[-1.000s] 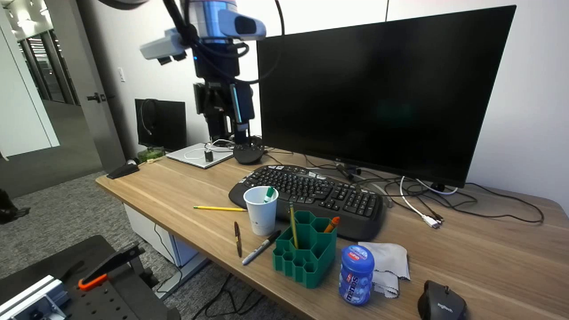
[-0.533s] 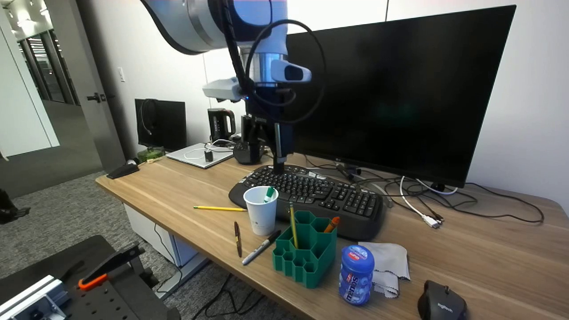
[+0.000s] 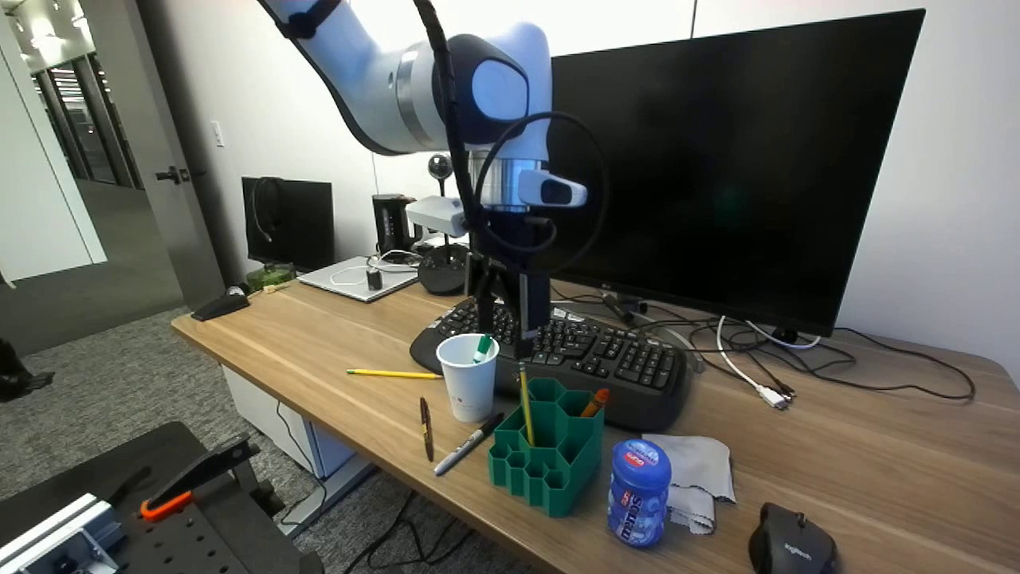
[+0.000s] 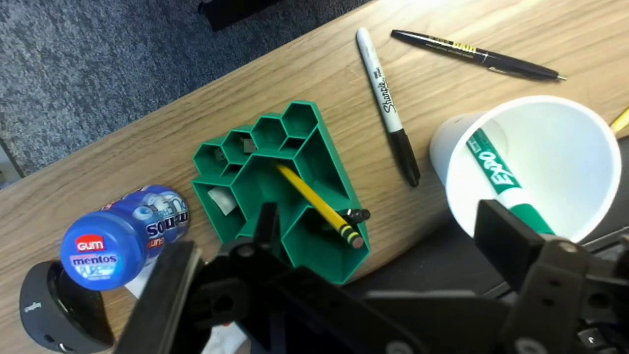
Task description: Remove the pencil from the green stand
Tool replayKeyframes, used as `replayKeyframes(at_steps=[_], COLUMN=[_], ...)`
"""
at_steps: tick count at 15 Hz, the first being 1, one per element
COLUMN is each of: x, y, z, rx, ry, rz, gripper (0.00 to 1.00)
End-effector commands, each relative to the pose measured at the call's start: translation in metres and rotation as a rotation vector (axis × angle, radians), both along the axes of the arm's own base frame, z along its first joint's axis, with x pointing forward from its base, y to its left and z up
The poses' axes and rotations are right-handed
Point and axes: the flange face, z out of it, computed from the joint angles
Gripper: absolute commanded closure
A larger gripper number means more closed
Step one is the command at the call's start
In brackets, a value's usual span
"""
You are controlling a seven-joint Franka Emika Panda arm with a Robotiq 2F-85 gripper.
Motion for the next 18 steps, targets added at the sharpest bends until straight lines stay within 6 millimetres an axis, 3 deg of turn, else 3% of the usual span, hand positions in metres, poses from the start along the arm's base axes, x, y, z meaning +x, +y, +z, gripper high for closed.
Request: replayKeyframes(at_steps=[1, 12, 14, 18], x=[0.013, 0.032, 0.032, 0.032], y=[0.001, -0.006, -0.005, -0.005], z=[-0.013, -0.036, -0.037, -0.037], rx=[-0.011, -0.048, -0.045, -0.049], ry=[0.049, 0.074, 0.076, 0.082], rz=[-0.040, -0.091, -0.089, -0.095], gripper=[0.00, 0.00, 0.26, 0.58])
